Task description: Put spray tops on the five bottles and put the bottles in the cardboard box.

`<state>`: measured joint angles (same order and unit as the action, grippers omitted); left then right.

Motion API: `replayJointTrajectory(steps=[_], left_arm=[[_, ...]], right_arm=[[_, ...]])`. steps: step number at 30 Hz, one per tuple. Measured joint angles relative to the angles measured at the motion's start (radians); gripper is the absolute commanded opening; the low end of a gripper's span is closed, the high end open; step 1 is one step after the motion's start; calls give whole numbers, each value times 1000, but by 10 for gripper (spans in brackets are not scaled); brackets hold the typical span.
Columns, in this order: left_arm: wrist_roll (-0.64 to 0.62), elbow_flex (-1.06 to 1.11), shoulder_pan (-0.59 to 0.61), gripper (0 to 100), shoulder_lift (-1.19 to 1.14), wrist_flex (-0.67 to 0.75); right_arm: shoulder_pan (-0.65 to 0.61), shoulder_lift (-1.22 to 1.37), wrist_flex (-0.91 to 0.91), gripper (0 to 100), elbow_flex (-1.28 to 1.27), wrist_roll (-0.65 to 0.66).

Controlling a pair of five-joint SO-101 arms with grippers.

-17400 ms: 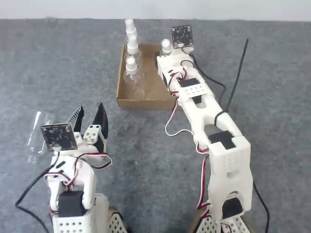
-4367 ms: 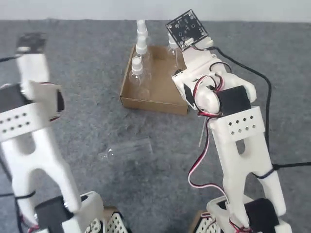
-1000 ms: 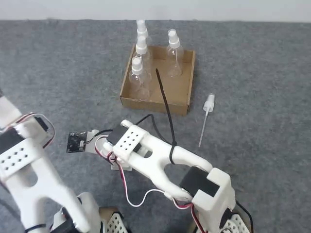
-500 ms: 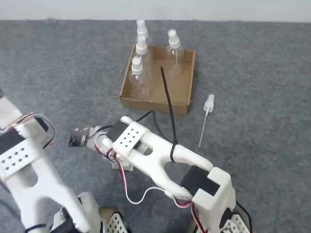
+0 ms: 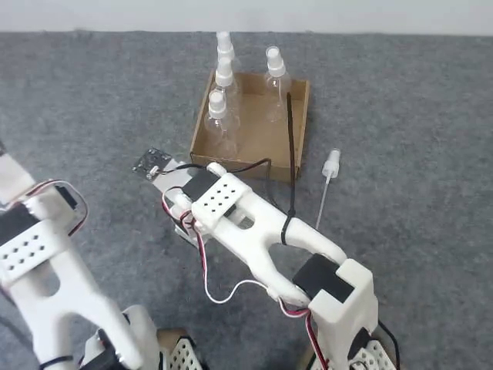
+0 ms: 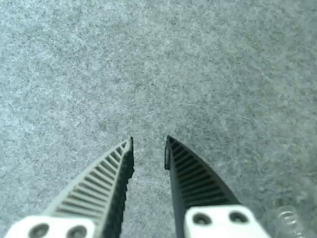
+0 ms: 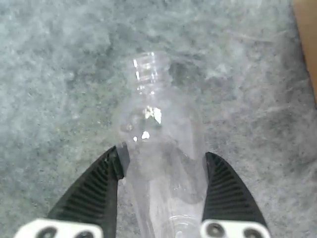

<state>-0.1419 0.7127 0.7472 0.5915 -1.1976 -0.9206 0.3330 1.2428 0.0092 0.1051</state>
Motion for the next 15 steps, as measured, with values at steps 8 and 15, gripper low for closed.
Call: replayJointTrajectory(steps=[8, 15], left_arm=[[0, 0, 0, 98, 0, 0], [0, 0, 0, 98, 0, 0]], right_arm=[[0, 0, 14, 275, 0, -2], [0, 0, 15, 236, 0, 109]])
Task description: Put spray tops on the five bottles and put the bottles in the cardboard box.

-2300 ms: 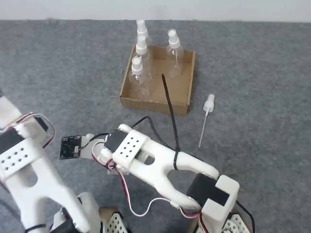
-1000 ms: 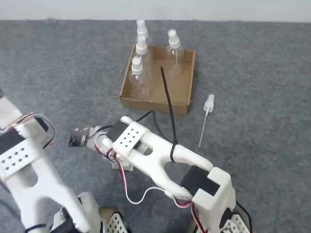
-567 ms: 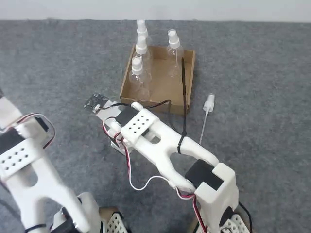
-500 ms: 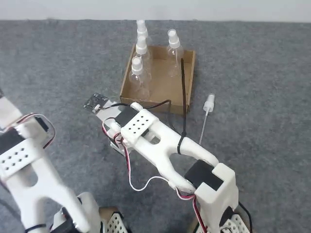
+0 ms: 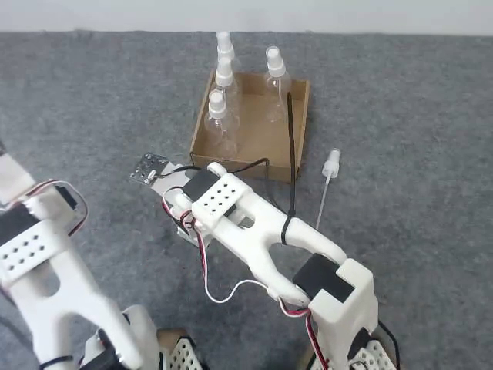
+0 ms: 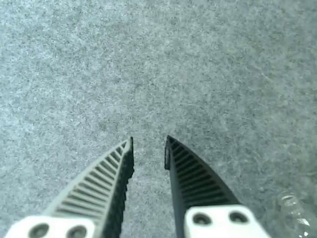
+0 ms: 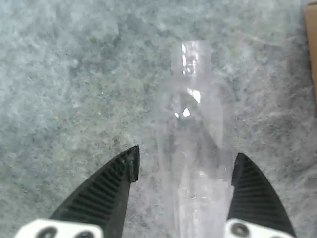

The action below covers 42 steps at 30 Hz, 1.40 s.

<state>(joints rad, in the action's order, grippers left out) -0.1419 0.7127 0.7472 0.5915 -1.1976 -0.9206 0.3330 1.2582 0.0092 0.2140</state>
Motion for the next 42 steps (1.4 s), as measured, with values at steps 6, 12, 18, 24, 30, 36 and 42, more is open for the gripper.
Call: replayJointTrajectory(steps=[6, 12, 18, 24, 30, 36, 42], left_arm=[[0, 0, 0, 98, 0, 11], [0, 23, -2, 98, 0, 35], [0, 25, 0, 98, 0, 35], [0, 25, 0, 98, 0, 35], [0, 25, 0, 98, 0, 35], [0, 25, 0, 98, 0, 35], [0, 25, 0, 98, 0, 35]], right_arm=[[0, 0, 0, 236, 48, 95], [-2, 77, 0, 236, 110, 192], [-2, 229, 34, 235, 256, 236], [-2, 304, 120, 233, 387, 241], [-2, 310, 133, 115, 400, 242], [-2, 310, 140, 77, 400, 242], [-2, 310, 195, 41, 400, 242]])
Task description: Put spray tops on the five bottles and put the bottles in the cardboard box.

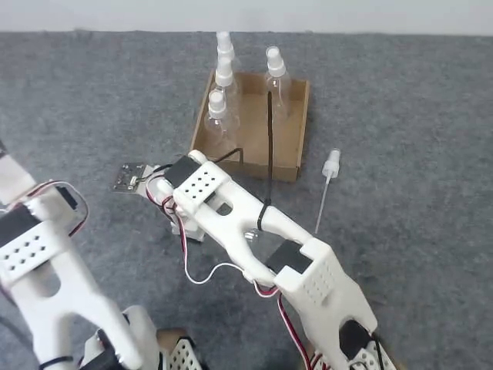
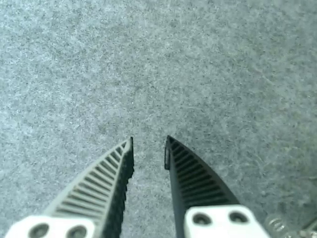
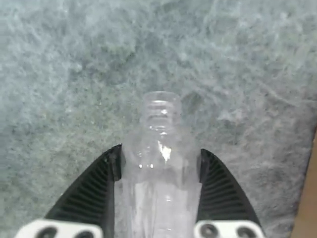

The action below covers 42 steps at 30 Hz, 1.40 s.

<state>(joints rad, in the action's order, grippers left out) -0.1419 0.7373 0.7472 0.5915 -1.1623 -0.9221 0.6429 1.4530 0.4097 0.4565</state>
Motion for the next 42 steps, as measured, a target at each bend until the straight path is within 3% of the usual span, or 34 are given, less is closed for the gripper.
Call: replayJointTrajectory(steps=[9, 19, 42], left_arm=[[-2, 6, -5, 98, 0, 0], [2, 6, -25, 98, 0, 0], [2, 6, -25, 98, 0, 0]], right_arm=[[0, -100, 137, 38, 0, 0], [3, -304, 281, 38, 0, -101], [218, -836, 299, 38, -89, -206]])
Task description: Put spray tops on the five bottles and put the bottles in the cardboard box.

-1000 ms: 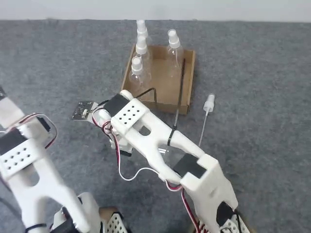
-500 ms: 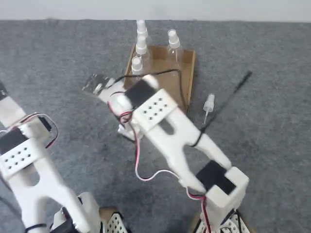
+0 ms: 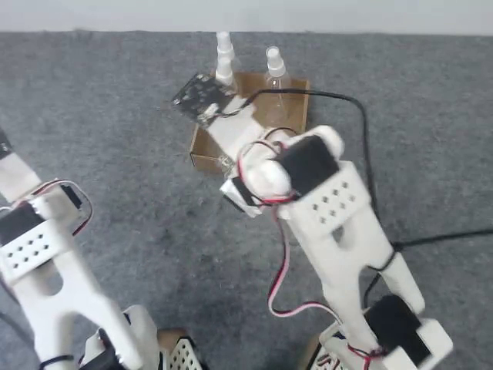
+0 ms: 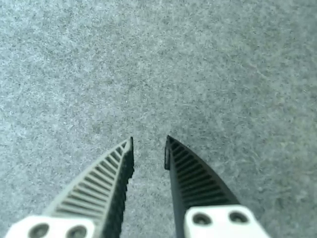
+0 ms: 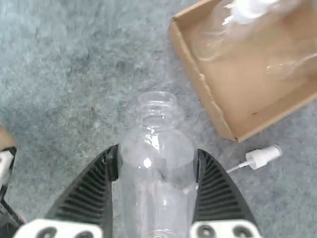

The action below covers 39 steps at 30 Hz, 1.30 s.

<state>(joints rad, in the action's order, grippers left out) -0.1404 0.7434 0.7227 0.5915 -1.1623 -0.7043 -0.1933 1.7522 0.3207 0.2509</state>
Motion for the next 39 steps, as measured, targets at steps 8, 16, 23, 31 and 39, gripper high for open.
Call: replayJointTrajectory(steps=[8, 16, 23, 31, 39], left_arm=[[0, 0, 0, 98, 0, 0], [-2, 5, -29, 98, 0, 0], [-2, 28, -60, 98, 0, 21], [-2, 28, -180, 98, 0, 21], [-2, -46, -333, 98, 0, -29]], right_arm=[[61, -112, 0, 38, -3, -140], [203, -304, -54, 38, -276, -149], [344, -437, -270, 38, -560, -155], [523, -529, -486, 39, -760, -176], [684, -546, -634, 40, -847, -350]])
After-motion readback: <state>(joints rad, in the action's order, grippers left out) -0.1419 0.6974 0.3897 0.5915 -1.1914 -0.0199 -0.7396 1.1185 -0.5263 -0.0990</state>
